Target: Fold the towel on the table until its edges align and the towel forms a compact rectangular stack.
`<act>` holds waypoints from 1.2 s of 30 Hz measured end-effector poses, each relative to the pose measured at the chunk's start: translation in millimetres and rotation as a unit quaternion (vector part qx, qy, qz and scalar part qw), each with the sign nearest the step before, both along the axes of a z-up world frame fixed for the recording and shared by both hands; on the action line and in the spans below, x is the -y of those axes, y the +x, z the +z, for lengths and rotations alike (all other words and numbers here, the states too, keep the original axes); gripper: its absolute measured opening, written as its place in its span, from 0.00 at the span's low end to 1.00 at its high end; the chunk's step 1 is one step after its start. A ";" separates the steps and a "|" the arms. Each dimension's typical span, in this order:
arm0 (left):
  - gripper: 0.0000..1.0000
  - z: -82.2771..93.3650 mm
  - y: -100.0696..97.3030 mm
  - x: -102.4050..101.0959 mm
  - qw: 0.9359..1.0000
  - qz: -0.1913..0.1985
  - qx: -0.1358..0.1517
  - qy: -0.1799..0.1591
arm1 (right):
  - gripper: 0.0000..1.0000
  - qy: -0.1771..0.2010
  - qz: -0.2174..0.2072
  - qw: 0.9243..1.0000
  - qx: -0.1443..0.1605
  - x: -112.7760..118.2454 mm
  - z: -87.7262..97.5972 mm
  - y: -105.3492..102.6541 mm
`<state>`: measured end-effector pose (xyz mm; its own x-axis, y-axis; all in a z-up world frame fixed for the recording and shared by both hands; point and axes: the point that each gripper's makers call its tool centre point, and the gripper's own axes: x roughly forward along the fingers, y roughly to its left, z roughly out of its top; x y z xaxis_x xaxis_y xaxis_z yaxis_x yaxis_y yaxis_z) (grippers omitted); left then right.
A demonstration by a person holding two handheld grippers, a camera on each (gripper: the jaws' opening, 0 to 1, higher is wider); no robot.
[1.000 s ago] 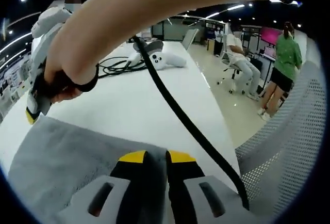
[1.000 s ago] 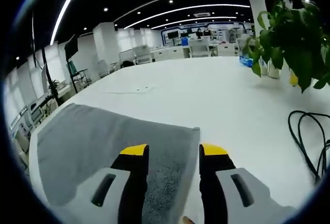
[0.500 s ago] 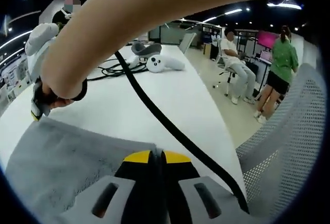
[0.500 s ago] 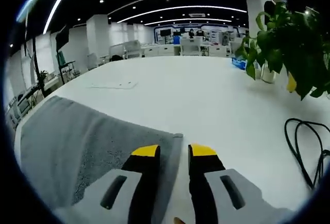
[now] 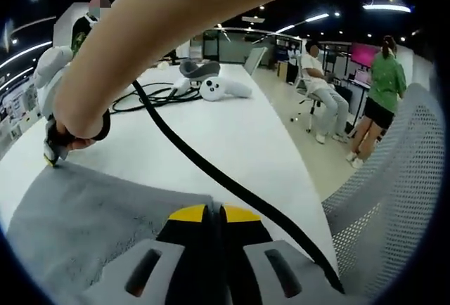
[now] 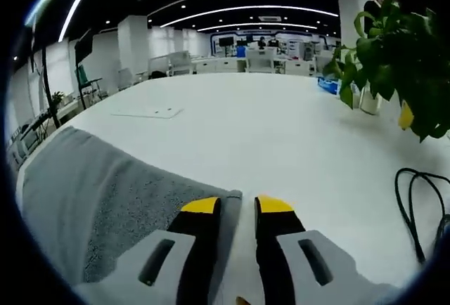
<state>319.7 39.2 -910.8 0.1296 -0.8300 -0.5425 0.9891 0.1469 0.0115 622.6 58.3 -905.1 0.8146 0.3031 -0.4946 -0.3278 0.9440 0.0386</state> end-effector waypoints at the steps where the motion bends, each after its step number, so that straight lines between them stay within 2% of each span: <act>1: 0.08 0.0 -0.1 0.0 1.000 -0.001 0.000 -0.001 | 0.14 0.003 0.003 1.000 0.002 -0.6 -0.3 -1.0; 5: 0.08 -0.1 0.0 -0.3 1.000 -0.001 -0.001 -0.002 | 0.00 0.022 0.022 0.999 0.015 -7.6 -5.6 -1.1; 8: 0.08 0.2 0.7 -0.6 1.000 0.000 -0.009 -0.004 | 0.00 0.028 0.005 0.999 0.026 -4.9 -8.7 2.6; 11: 0.08 0.5 0.5 -0.5 1.000 0.000 -0.010 -0.005 | 0.00 0.032 -0.001 0.999 0.022 -4.6 -7.7 5.8; 12: 0.08 0.6 0.8 -0.5 1.000 0.002 -0.014 -0.007 | 0.00 0.046 -0.008 0.999 0.010 -4.2 -9.3 7.0; 14: 0.08 0.6 2.6 1.7 0.999 0.008 -0.036 -0.016 | 0.00 0.097 -0.048 0.994 -0.011 -4.1 -10.0 8.0; 18: 0.07 0.1 4.1 1.9 0.998 0.018 -0.058 -0.017 | 0.00 0.114 -0.043 0.993 -0.014 -9.8 -9.1 6.8; 19: 0.07 0.1 4.3 0.7 0.998 0.023 -0.063 -0.018 | 0.00 0.118 -0.040 0.992 -0.013 -10.8 -6.6 5.2; 22: 0.07 3.6 6.6 -2.1 0.999 0.024 -0.037 -0.013 | 0.00 0.132 -0.037 0.991 -0.005 -9.9 3.0 3.8; 24: 0.07 10.7 6.8 -1.7 0.998 0.033 -0.053 -0.026 | 0.00 0.145 -0.035 0.989 0.002 -10.7 11.6 3.1; 31: 0.07 33.8 16.9 -11.0 0.995 0.057 -0.063 -0.053 | 0.00 0.164 -0.007 0.986 0.007 -19.8 30.4 -7.5; 36: 0.07 43.4 20.4 -18.3 0.994 0.071 -0.055 -0.056 | 0.00 0.177 0.008 0.984 0.015 -25.0 42.6 -12.9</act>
<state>340.1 57.5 -867.4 0.1947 -0.8637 -0.4649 0.9525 0.2796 -0.1206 609.7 83.3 -862.5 0.8207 0.4653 -0.3317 -0.3487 0.8676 0.3544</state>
